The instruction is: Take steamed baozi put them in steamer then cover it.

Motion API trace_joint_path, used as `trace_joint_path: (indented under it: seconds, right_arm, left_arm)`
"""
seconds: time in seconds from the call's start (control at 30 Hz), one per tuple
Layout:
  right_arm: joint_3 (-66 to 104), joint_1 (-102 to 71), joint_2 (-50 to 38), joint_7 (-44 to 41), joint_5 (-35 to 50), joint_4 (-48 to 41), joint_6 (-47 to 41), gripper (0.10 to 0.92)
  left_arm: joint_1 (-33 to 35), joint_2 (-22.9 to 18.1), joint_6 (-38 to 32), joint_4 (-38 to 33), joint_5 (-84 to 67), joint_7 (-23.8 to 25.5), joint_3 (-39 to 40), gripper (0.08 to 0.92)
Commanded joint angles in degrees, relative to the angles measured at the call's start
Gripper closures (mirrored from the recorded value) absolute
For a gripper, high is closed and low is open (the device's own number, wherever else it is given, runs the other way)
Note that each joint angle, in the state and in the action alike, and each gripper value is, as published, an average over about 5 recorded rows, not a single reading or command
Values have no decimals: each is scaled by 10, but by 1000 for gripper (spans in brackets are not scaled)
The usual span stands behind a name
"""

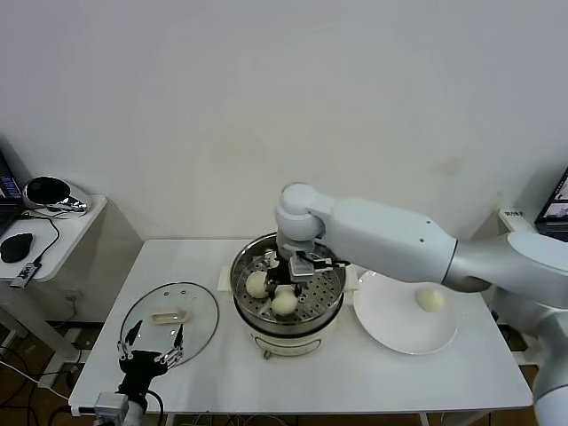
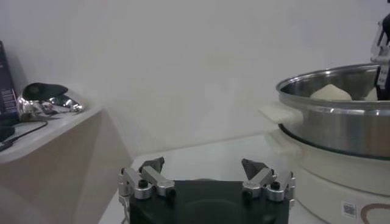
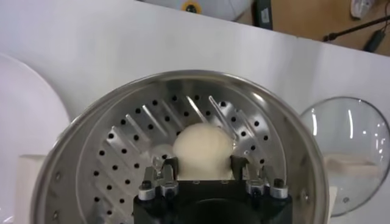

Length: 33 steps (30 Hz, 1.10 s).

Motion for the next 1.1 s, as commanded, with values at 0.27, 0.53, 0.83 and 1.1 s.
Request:
trace_joint_path:
  seconds: [0.27, 0.53, 0.83, 1.1]
  right_arm:
    - [7, -17, -5, 5, 13, 10, -29, 393]
    - [81, 1, -52, -9, 44, 18, -63, 214]
    - [163, 39, -199, -12, 114, 0, -244, 203]
    - [202, -23, -346, 8, 138, -2, -443, 203]
  left_arm:
    - [-1, 2, 0, 5, 0, 1, -1, 177]
    - [-1, 3, 2, 6, -2, 3, 2, 177]
    - [-6, 11, 11, 9, -21, 10, 10, 177]
    - [-10, 27, 23, 12, -21, 20, 22, 177]
